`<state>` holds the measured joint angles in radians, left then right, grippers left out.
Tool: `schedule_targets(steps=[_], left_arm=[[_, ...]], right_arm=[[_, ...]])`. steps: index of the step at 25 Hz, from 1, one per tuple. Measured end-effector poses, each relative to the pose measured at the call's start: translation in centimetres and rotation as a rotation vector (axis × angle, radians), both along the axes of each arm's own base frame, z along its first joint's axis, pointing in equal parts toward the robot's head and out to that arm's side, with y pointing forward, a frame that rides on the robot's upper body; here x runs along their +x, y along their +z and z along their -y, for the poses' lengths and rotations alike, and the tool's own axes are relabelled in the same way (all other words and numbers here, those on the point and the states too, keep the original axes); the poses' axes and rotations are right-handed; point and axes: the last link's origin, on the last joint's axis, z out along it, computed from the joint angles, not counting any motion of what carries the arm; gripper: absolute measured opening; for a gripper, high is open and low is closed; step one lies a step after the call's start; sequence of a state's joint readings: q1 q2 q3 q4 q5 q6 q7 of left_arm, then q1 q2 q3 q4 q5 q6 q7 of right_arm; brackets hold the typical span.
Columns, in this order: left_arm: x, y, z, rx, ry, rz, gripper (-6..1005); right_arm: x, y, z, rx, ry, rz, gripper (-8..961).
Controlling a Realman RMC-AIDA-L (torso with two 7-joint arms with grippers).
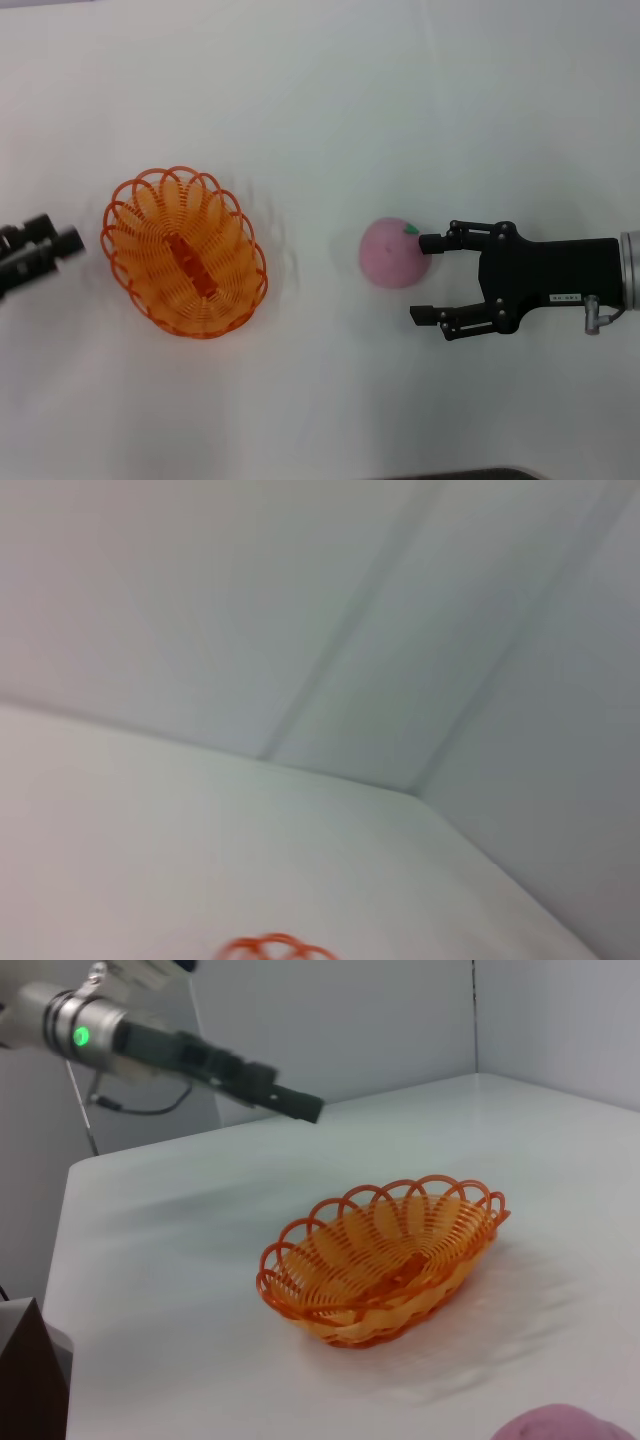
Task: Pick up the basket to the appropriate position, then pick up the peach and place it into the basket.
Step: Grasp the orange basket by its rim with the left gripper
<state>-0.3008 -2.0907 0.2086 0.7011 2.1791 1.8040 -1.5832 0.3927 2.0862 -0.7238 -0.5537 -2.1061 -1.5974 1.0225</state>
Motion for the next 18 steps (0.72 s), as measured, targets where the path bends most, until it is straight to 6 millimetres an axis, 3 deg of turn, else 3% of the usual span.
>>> schedule_targets(steps=[9, 18], left_arm=[[0.3, 2.5, -4.9, -0.039, 0.249, 0.027, 785], [3.0, 1.8, -8.9, -0.110, 0.224, -0.299, 785]], right_arm=[[-0.2, 0.0, -0.2, -0.006, -0.001, -0.004, 916], [-0.4, -0.1, -0.3, -0.013, 0.006, -0.005, 915]])
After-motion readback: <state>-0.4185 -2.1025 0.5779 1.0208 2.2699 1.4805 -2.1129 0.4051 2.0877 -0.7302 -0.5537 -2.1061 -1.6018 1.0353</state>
